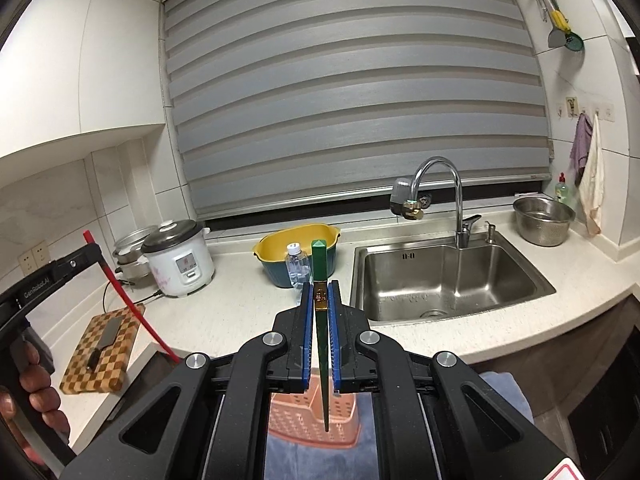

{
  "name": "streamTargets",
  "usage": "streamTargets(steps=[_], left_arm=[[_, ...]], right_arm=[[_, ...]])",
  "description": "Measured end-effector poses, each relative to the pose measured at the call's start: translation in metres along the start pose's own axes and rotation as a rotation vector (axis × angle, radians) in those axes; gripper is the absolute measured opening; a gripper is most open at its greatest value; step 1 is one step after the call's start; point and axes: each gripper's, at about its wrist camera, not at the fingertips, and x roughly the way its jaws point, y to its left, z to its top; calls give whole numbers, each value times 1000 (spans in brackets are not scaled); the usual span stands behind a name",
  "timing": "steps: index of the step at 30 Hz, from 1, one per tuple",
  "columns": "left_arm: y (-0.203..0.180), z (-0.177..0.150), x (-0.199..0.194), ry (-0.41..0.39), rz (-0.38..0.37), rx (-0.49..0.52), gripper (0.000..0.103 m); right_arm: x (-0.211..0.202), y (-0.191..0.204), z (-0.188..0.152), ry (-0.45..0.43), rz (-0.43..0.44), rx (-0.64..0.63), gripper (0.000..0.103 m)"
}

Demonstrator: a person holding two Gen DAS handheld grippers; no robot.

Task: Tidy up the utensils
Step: 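Lift both chopsticks and drop them into the pink caddy with both tools, then withdraw both open tools back over the remaining utensils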

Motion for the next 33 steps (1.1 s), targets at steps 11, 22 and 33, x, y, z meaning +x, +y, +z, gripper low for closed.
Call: streamTargets(steps=[11,22,33], left_arm=[[9,-50,105,139,-12,-32,7],[17,-81,115,207,17,-52,34],[8,-83,54,189,36,9,55]], right_arm=[[89,-7,-35,110,9,7,7],[96,-8,-52,127,-26,-19,37],[30,-14,-54,86,-29,5,50]])
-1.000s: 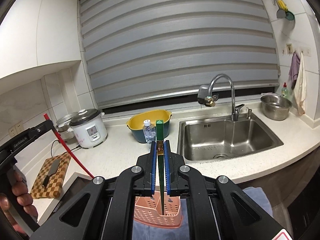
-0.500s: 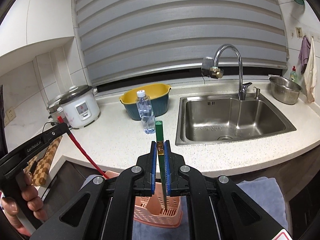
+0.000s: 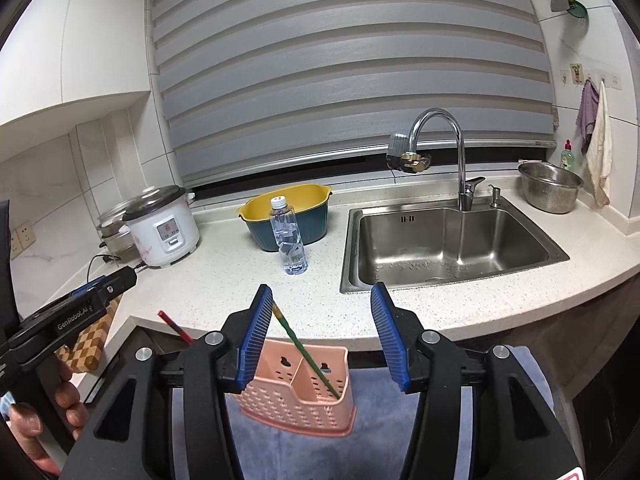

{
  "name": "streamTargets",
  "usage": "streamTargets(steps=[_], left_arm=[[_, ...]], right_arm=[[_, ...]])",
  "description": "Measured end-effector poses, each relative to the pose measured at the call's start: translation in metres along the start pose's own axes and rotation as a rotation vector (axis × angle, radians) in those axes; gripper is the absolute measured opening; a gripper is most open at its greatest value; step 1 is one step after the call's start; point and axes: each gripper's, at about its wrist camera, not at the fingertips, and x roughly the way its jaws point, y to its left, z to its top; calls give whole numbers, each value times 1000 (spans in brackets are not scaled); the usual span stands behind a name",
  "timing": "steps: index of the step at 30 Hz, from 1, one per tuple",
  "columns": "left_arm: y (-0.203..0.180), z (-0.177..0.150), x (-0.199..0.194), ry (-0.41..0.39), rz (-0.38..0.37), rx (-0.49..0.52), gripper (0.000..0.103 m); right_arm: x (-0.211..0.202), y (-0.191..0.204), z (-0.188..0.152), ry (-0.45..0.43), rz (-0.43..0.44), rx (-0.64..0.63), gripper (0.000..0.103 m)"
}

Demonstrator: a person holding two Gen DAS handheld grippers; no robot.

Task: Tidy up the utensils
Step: 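Withdraw both open tools back over the remaining utensils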

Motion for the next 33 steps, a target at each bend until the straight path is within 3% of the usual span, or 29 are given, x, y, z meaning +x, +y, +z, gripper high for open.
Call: streamTargets(steps=[3,19,33], left_arm=[[0,-9,-25,-3,2,6,63],[-11,-104,-146,88,79,62,63],[5,-182,-176,219,91,-1,64]], right_arm=[[-26,-1,-13,0,-4,0,53],[-159,16,-129,109,-1,-33,58],[-193,19,-201,211,-15,-36,59]])
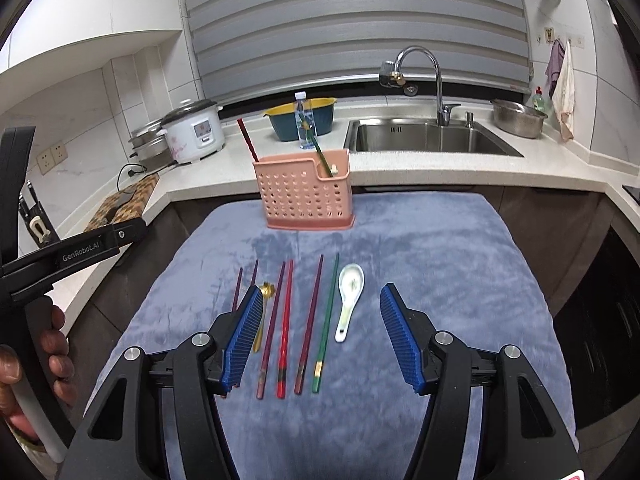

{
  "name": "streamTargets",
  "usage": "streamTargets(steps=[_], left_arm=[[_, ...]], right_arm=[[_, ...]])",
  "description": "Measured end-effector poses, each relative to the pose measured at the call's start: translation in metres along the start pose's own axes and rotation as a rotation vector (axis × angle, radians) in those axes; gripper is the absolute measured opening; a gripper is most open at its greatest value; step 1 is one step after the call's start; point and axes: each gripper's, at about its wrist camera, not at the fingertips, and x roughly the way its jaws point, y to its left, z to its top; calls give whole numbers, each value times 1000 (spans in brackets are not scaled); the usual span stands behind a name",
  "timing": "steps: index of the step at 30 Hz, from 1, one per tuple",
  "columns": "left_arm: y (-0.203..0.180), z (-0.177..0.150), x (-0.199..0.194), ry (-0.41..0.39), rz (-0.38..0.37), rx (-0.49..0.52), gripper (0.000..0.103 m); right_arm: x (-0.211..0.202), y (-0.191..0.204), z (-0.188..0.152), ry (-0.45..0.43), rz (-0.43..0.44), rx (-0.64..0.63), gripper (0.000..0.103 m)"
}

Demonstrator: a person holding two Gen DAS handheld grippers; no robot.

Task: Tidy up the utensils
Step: 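Withdraw both open tools back over the remaining utensils, then grasp a dark-red chopstick with the left tool while the right tool grasps the white spoon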

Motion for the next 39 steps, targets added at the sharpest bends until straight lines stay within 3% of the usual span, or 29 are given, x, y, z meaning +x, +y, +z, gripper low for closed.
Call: streamTargets(steps=[2,4,13,23,28,33,39], left_arm=[[4,-11,2,24,-2,-9,65],[8,-25,7,58,-11,-22,74],[18,-101,37,218,-7,-34,74],[11,-130,65,285,-45,-55,73],[2,-138,84,318,-54,-28,63],[-3,-144,95,326,-32,6,59],[0,-140,101,317,-21,22,41]], right_arm=[[3,-2,-12,20,-5,4,59],[7,-3,-22,44,-6,5,59],[37,-9,-79,178,-33,1,59],[56,-17,-93,222,-50,19,59],[64,-22,-94,238,-52,36,59],[77,-30,-87,243,-43,75,59],[106,-34,-67,235,-28,108,57]])
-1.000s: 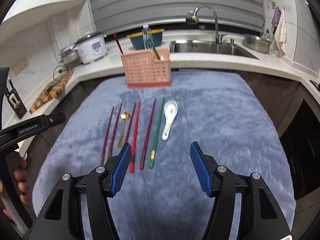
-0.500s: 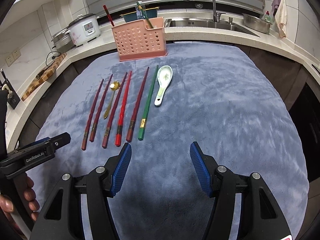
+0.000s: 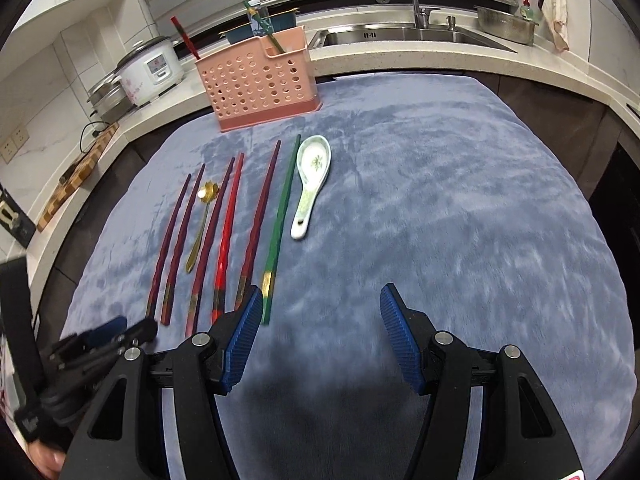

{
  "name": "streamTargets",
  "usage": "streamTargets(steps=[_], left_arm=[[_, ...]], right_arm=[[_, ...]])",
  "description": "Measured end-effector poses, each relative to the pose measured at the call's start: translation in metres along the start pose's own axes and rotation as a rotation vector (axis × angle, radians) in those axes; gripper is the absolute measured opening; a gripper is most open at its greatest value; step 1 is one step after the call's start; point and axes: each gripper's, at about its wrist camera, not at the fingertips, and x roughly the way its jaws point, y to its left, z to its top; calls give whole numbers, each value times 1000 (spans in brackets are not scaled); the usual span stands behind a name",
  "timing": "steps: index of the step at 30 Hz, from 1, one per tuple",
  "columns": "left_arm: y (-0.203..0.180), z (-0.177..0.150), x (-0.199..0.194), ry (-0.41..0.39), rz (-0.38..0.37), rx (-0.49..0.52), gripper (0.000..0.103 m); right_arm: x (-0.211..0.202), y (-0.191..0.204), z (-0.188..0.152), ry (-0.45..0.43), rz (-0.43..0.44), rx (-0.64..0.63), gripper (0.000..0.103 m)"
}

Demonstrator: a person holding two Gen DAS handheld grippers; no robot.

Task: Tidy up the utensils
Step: 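Grasp a dark-red chopstick with the left tool while the right tool grasps the white spoon, then carry both utensils to the pink caddy and release them inside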

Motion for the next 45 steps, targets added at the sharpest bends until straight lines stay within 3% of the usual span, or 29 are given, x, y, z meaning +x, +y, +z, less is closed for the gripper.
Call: streamTargets(steps=[7,12,17,21,24,29,45], left_arm=[[7,1,0,-12,8,6,21],[7,1,0,-13,6,6,20],[7,0,0,-13,7,9,20],[8,0,0,-12,5,6,19],[9,2,-1,-10,-3,0,8],[12,6,-10,-17,-23,-13,8],[16,43,-92,-181,-91,-24,7]], right_arm=[[34,9,29,2,19,13,44],[60,10,42,29,24,53,24],[76,7,40,62,34,84,12],[74,7,38,49,31,76,11],[68,6,37,36,29,75,11],[48,4,36,0,18,56,11],[-33,-12,45,-126,20,64,7]])
